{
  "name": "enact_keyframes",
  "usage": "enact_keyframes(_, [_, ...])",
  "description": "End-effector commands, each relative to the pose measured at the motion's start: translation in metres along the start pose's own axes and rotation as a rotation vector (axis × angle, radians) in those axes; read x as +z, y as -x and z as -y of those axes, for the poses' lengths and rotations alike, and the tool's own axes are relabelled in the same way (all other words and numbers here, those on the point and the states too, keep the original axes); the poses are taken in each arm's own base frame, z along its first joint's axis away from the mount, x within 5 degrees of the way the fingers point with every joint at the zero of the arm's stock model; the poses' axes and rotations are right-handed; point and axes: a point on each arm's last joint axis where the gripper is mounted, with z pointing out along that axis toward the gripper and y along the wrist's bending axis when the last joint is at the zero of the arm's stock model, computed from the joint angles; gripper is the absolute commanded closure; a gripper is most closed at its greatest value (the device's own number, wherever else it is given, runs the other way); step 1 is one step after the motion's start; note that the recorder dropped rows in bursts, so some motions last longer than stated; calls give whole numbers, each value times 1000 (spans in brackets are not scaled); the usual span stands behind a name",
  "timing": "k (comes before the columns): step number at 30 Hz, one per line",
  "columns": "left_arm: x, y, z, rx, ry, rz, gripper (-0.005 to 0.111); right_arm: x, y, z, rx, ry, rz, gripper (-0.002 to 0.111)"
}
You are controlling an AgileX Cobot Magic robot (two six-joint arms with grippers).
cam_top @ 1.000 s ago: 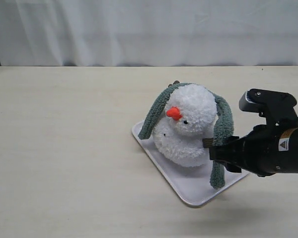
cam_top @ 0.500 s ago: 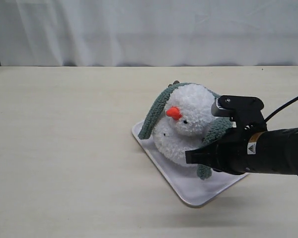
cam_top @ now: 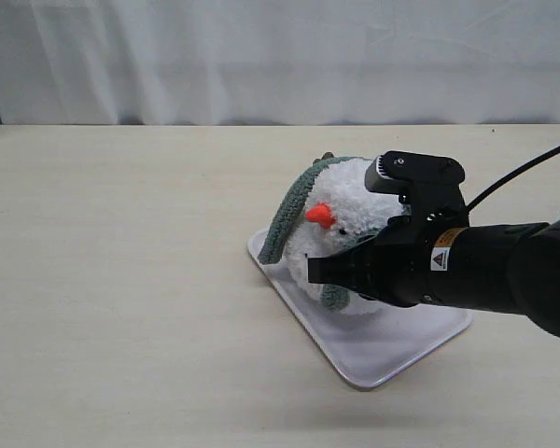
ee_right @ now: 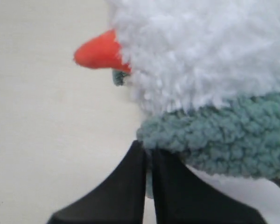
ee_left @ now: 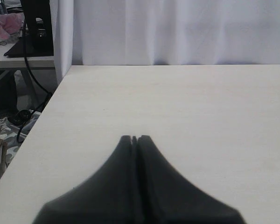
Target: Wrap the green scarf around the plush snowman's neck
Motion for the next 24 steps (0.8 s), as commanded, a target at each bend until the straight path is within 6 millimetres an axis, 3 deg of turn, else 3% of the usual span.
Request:
enact_keyframes(1, [0, 0, 0, -8, 2, 11, 107, 15, -6, 1, 53, -10, -28, 104])
enact_keyframes(5, [0, 0, 0, -8, 2, 11, 107, 33, -17, 6, 54, -42, -92, 104])
enact_keyframes(10, [0, 0, 0, -8, 2, 11, 107, 30, -14, 4, 54, -35, -80, 96])
enact_keyframes(17, [0, 0, 0, -8, 2, 11, 107, 11, -16, 3, 48, -48, -150, 58])
enact_keyframes(24, [0, 0, 0, -8, 2, 11, 107, -17, -27, 5, -13, -87, -336, 56])
